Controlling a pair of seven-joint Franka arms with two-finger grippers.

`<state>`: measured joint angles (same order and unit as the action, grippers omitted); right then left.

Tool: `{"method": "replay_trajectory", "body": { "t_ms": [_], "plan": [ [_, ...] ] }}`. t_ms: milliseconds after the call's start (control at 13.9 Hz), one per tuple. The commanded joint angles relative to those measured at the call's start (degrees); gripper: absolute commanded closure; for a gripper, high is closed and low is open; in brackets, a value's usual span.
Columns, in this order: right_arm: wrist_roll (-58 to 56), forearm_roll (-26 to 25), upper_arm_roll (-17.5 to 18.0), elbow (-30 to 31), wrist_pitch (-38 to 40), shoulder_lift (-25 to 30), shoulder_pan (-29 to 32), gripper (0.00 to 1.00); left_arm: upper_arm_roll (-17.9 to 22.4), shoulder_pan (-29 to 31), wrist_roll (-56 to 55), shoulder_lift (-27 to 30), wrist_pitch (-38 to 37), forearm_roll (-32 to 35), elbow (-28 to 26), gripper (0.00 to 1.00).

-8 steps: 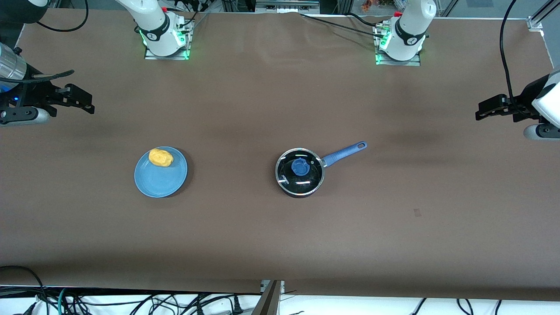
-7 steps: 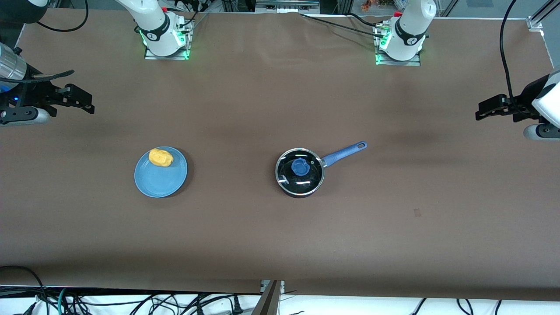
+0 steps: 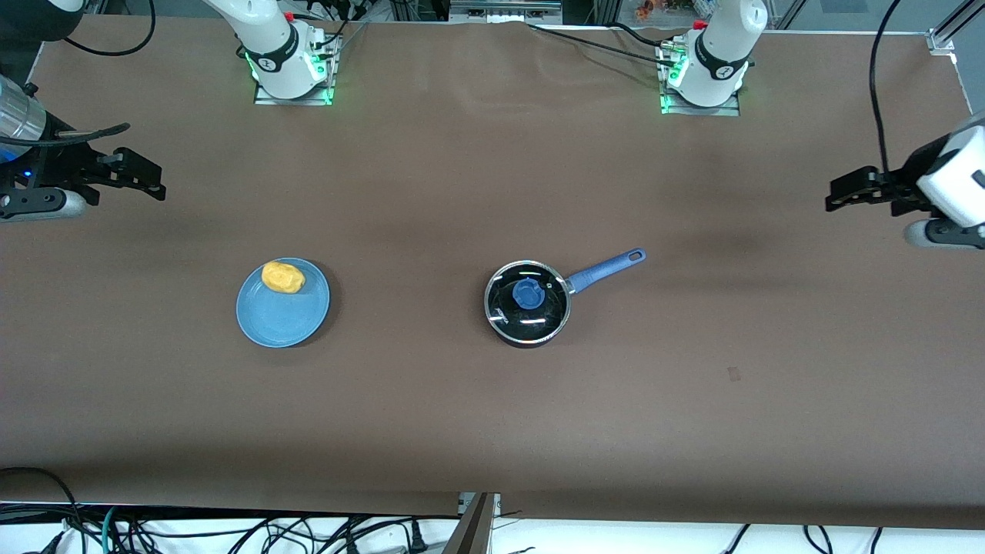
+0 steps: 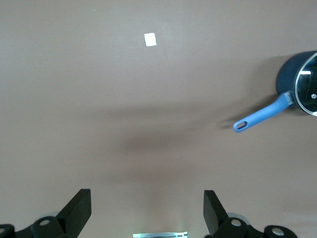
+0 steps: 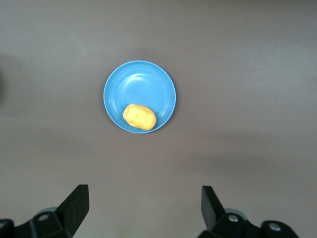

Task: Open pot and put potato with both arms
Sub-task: 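Move the left gripper to the blue knob of the glass lid, then grasp the lid knob with the left gripper while the right gripper reaches the potato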

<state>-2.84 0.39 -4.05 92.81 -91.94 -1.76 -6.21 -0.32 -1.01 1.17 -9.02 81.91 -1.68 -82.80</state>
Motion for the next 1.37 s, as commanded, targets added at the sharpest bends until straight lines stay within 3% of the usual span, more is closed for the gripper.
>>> {"method": "replay_trajectory", "body": {
  "t_ms": [0,432,791,1295],
  "plan": [
    [-0.1,0.8,-0.2,0.2,-0.4,0.8,0.4,0.00,-0.6,-4.0,-8.0,-2.1,4.2,-1.9,-0.4,0.00],
    [-0.6,1.0,-0.1,0.0,-0.7,0.7,0.4,0.00,-0.8,-17.4,-34.7,-15.6,21.1,-2.6,0.3,0.00],
    [-0.7,1.0,-0.3,0.0,-0.4,0.8,0.4,0.00,-0.9,-25.4,-50.8,-21.9,30.9,-2.4,0.8,0.00],
    [-0.7,0.9,-0.3,-0.9,-0.4,0.2,0.4,0.00,-0.5,-33.7,-58.9,-32.5,32.3,-1.4,11.1,0.00]
  ]
}}
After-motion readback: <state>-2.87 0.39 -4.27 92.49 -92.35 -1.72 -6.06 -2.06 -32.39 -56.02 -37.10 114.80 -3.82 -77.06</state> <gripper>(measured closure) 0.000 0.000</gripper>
